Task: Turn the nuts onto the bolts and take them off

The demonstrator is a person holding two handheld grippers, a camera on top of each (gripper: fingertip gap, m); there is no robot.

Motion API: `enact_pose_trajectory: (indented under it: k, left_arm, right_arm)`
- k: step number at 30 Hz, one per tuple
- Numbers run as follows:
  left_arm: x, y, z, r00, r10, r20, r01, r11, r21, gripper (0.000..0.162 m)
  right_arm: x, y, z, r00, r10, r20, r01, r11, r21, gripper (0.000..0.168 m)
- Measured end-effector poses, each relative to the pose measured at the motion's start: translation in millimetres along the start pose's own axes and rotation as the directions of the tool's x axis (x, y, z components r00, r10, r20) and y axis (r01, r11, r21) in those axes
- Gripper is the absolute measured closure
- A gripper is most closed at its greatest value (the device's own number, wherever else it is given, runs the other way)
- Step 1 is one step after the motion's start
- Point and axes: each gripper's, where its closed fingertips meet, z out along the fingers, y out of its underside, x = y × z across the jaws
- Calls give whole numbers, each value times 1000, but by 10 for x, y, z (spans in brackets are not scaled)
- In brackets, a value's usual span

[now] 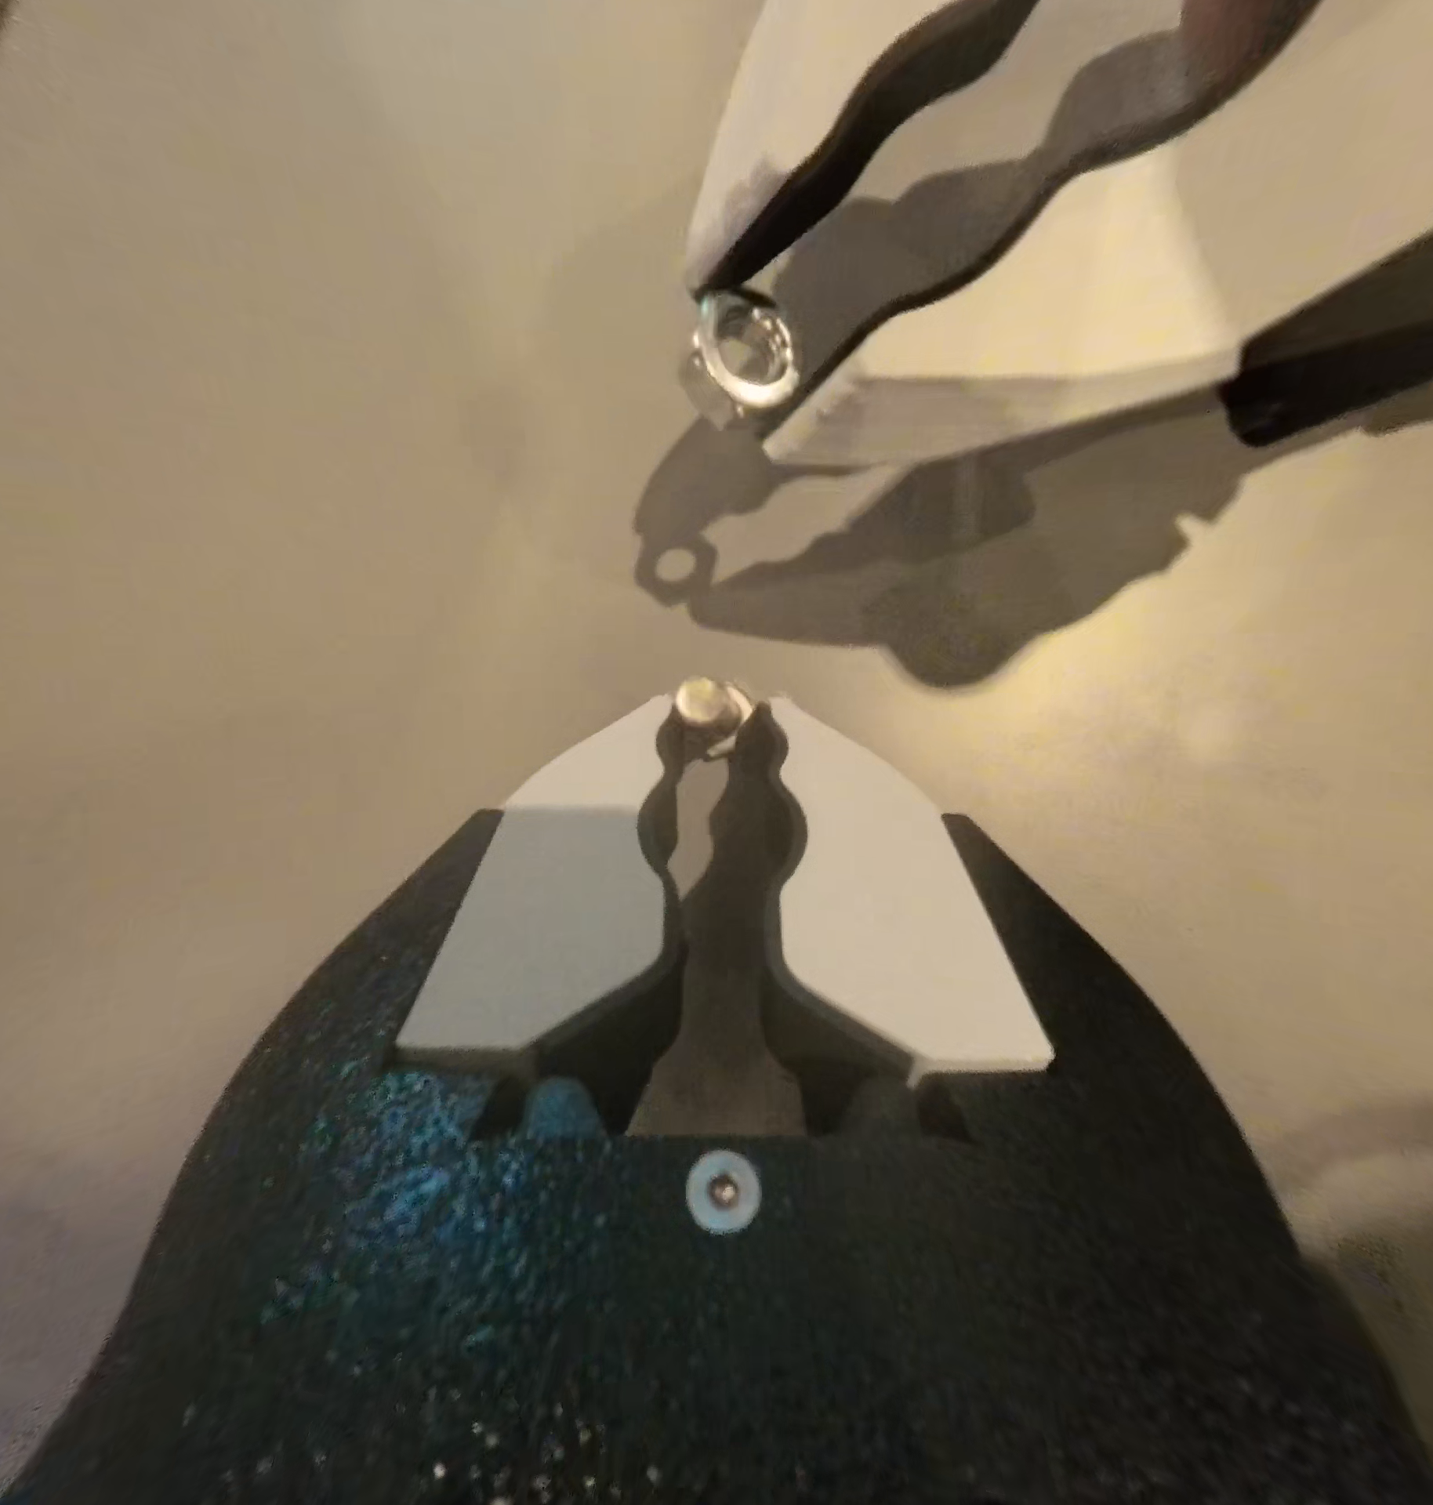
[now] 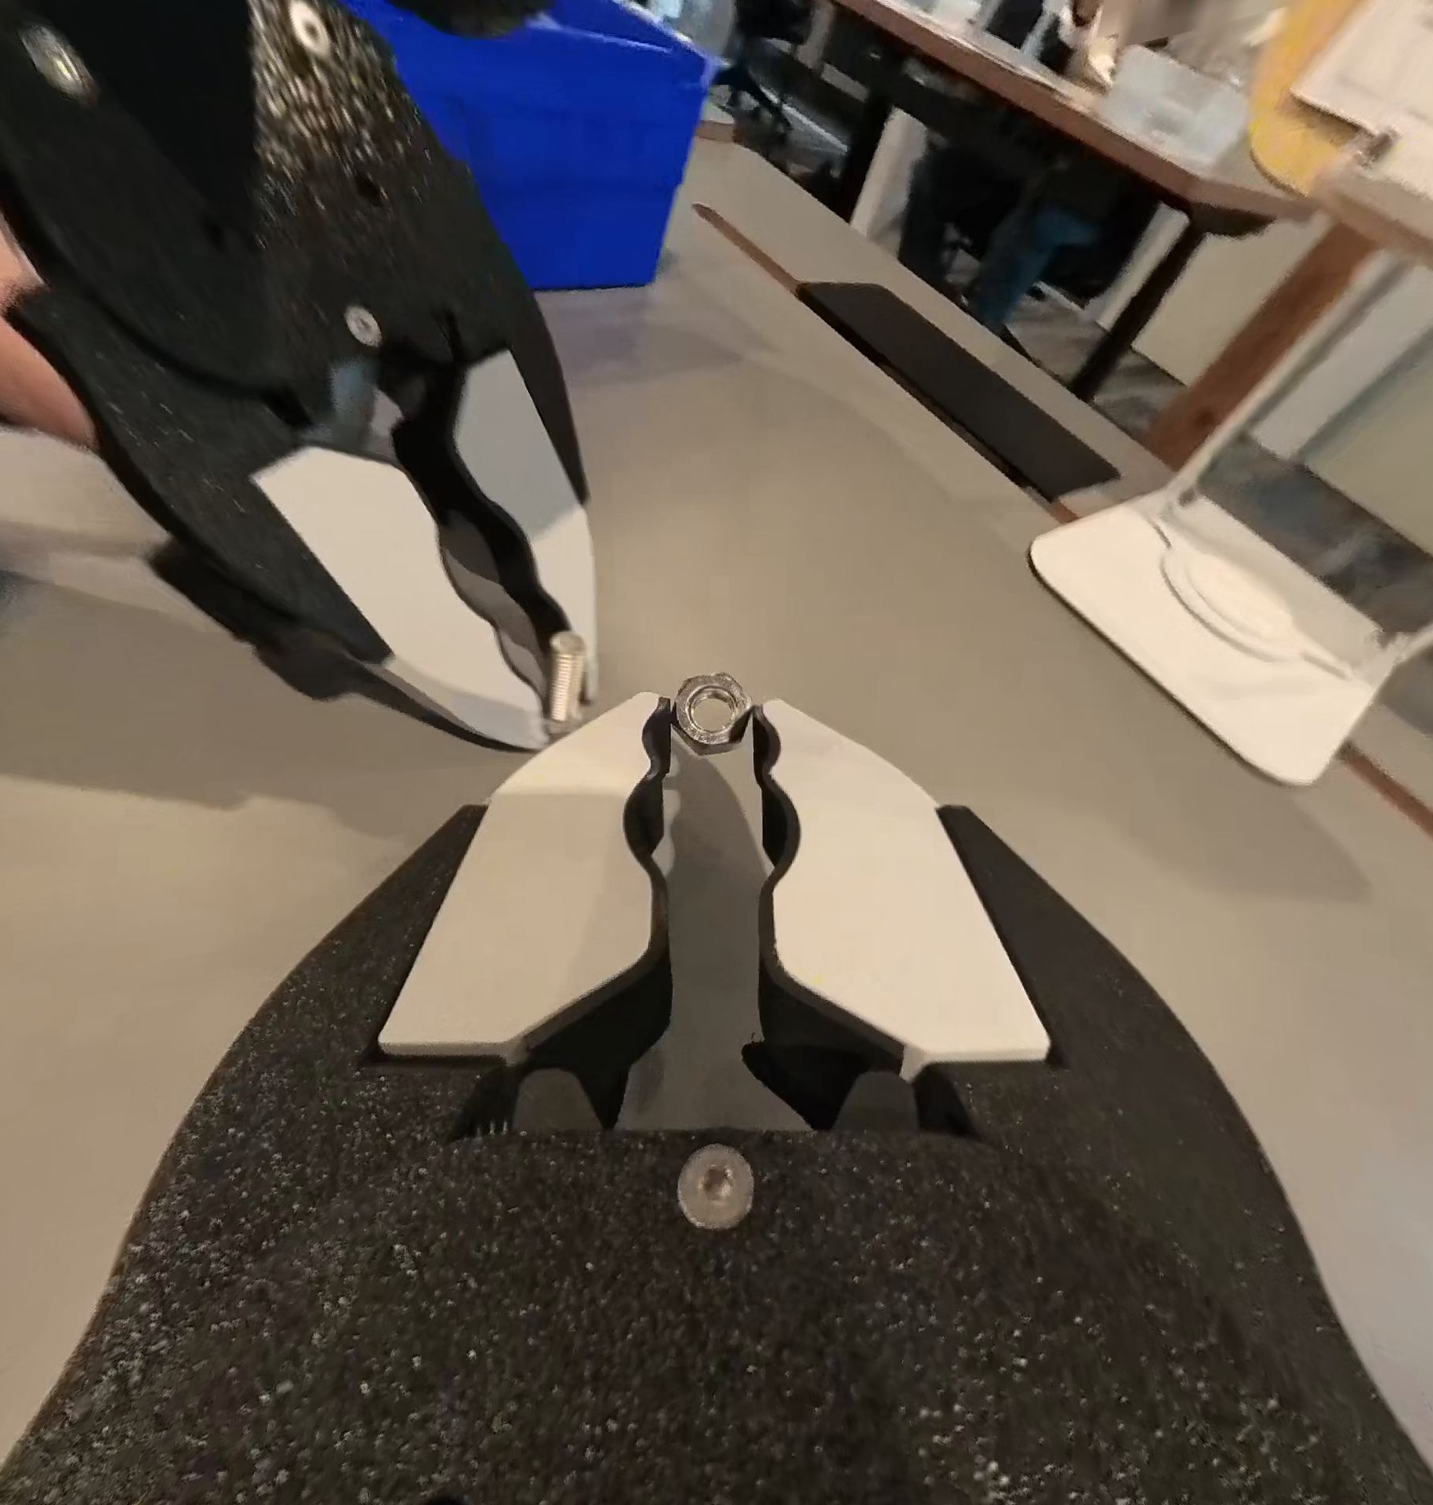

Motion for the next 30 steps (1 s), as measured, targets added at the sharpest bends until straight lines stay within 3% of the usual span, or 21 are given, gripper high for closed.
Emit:
enact_pose_trajectory:
  k: [7, 15, 22, 28, 30]
  left_arm:
    - [13, -155, 107, 999, -29, 17, 28, 998, 53, 144]
    - [-25, -156, 65, 992, -36, 120, 18, 989, 148, 126]
    - [19, -170, 57, 997, -27, 68, 14, 982, 189, 132]
    - [-60, -109, 22, 993, -17, 113, -2, 987, 161, 116]
    - [-52, -84, 8, 992, 4, 124, -22, 989, 144, 119]
  right_arm:
    - [84, -3, -84, 996, 91, -10, -91, 996, 17, 149]
    - [84, -114, -39, 979, 198, 54, -201, 977, 69, 149]
    - [23, -208, -40, 978, 182, 97, -193, 975, 110, 149]
    - [39, -285, 15, 975, 202, 96, -214, 967, 139, 149]
    - [71, -288, 49, 973, 213, 87, -224, 964, 141, 149]
